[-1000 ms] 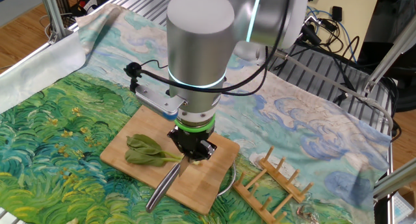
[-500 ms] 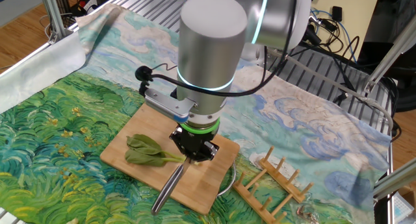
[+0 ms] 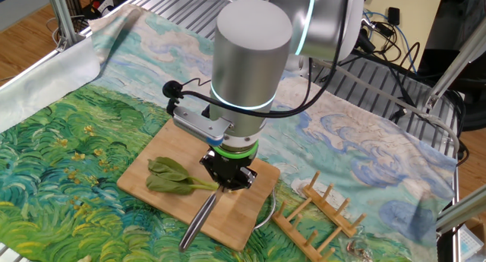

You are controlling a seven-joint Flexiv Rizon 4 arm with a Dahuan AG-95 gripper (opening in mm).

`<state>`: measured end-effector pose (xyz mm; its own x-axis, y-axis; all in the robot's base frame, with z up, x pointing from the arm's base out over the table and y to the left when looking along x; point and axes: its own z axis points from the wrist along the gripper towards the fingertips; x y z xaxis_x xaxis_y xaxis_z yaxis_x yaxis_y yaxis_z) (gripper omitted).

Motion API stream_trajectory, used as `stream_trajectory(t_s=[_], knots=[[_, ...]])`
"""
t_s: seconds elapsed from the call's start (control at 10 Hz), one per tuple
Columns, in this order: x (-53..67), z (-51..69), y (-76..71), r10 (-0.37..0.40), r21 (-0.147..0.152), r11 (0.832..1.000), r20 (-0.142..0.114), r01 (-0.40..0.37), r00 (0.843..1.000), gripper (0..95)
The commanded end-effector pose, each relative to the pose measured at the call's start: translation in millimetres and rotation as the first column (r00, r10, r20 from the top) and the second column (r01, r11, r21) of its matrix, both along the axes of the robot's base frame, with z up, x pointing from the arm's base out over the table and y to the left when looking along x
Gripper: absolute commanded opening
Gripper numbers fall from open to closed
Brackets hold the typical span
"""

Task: Chop the pakchoi

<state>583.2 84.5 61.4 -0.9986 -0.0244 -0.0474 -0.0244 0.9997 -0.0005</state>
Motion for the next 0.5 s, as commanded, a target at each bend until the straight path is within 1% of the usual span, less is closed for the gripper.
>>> stream_trajectory(t_s=[0.1,0.4,0.5], knots=[[-1.5,-1.1,-1.9,0.011,-0.001,1.000,0.001,-0.011,1.000,0.0],[-1.8,-3.6,-7.6,0.025,0.001,1.000,0.003,-0.025,1.000,0.0],[-3.9,-4.7,-7.4,0.024,0.001,1.000,0.005,-0.024,1.000,0.0]])
